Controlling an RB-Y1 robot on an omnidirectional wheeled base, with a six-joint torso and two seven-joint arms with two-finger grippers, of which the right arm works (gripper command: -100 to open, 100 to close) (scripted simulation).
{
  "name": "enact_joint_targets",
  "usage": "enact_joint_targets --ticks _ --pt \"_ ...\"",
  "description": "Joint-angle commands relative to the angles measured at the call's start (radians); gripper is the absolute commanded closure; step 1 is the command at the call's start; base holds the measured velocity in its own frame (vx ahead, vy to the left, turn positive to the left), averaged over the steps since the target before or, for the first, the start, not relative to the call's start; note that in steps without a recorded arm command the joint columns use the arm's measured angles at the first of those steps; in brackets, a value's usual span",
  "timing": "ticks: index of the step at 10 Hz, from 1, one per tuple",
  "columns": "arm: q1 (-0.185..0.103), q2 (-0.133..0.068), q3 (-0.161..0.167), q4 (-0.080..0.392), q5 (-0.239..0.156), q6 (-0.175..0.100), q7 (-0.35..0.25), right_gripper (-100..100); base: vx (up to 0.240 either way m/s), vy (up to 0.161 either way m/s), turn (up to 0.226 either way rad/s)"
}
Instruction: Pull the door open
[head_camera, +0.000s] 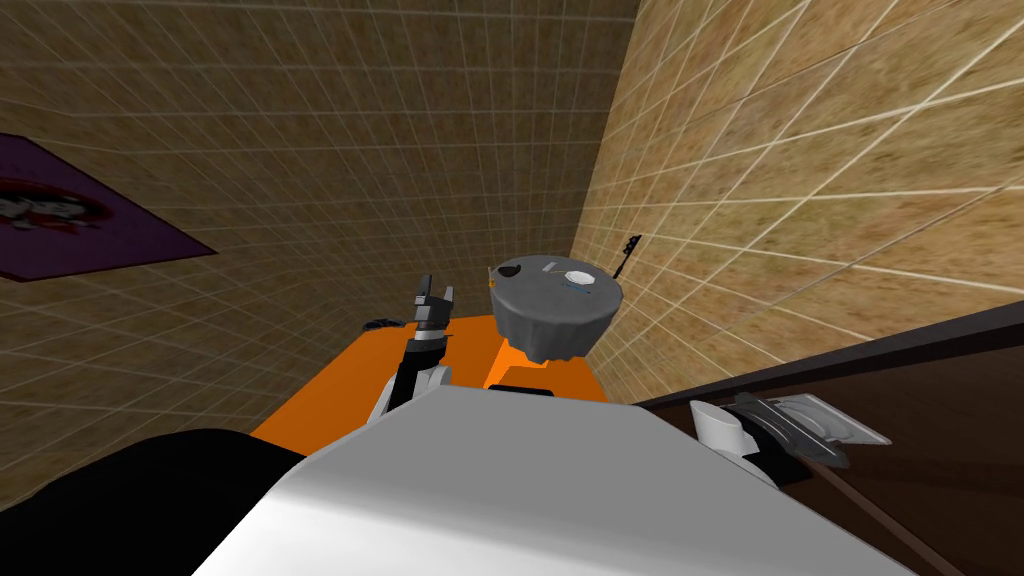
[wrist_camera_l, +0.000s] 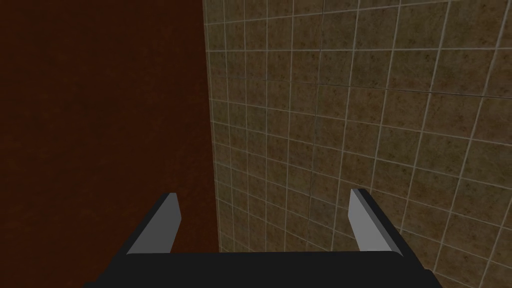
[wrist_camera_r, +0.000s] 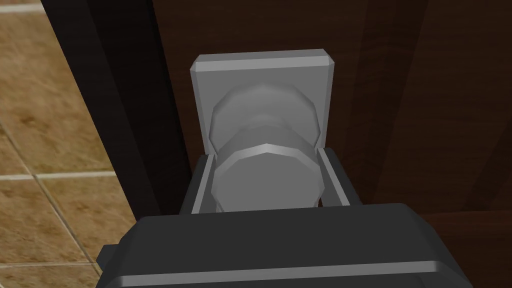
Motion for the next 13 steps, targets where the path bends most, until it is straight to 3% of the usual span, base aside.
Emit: enact_joint_targets --ticks 1,4,7,13 --pt "-0.002 0.001 0.002 -0.001 0.001 0.001 0.000 100 -0.007 0.028 0.003" --pt "-0.002 0.001 0.002 -0.001 0.001 0.001 0.000 100 -0.002 0.009 0.000" --pt "0.019 -0.005 0.025 -0.009 0.018 0.014 -0.037 100 -0.014 0.151 0.068" --pt "0.055 -0.027 0.081 -0.036 0.060 0.041 -0.117 100 0.014 0.127 -0.042"
